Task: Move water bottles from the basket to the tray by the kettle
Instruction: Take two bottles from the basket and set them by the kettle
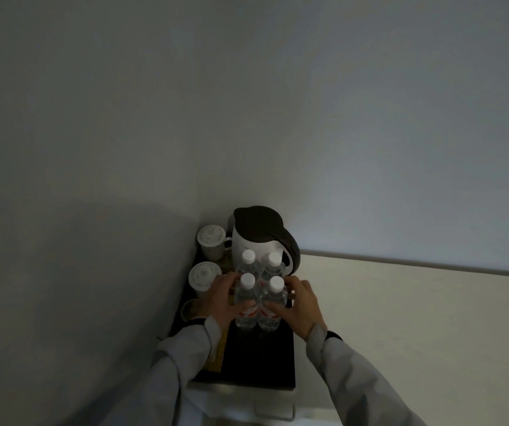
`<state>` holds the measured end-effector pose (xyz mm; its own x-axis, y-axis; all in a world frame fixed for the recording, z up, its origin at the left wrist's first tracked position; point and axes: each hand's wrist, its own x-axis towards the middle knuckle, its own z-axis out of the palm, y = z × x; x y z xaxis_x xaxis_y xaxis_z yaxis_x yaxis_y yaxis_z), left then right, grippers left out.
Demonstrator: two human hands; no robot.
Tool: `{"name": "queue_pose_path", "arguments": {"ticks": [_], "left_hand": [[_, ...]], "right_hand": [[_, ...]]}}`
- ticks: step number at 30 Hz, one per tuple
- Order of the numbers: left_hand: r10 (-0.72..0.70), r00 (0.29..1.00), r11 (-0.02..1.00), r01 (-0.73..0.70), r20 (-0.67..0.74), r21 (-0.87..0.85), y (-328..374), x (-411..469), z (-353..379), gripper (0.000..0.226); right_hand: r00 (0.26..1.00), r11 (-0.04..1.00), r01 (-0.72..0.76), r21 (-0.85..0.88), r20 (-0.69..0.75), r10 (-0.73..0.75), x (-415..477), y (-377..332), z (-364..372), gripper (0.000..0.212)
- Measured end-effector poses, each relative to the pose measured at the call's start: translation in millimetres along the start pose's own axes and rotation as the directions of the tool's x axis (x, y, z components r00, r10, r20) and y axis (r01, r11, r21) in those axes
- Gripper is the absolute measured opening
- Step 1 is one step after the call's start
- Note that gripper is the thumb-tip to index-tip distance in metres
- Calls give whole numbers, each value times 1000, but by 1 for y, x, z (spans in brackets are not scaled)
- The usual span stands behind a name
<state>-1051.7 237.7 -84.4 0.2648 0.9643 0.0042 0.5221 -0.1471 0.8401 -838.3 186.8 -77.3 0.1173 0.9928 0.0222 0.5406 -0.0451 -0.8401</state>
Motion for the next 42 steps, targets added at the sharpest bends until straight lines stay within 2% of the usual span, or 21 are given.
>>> {"name": "queue_pose_path", "arguments": {"ticks": [14, 26, 42], "left_hand": [[24, 1000, 999, -24, -11, -21, 5, 0, 2, 52], [-22, 999, 999, 21, -28, -46, 5, -2, 7, 54], [-50, 998, 999, 50, -28, -14, 7, -6, 4, 53]], "right_hand": [[1000, 1000, -19, -5, 12, 19, 4, -2, -3, 55], [997, 997, -80, -3, -22, 80, 0, -9, 3, 53], [995, 996, -90, 7, -47, 90, -4, -10, 8, 52]]}}
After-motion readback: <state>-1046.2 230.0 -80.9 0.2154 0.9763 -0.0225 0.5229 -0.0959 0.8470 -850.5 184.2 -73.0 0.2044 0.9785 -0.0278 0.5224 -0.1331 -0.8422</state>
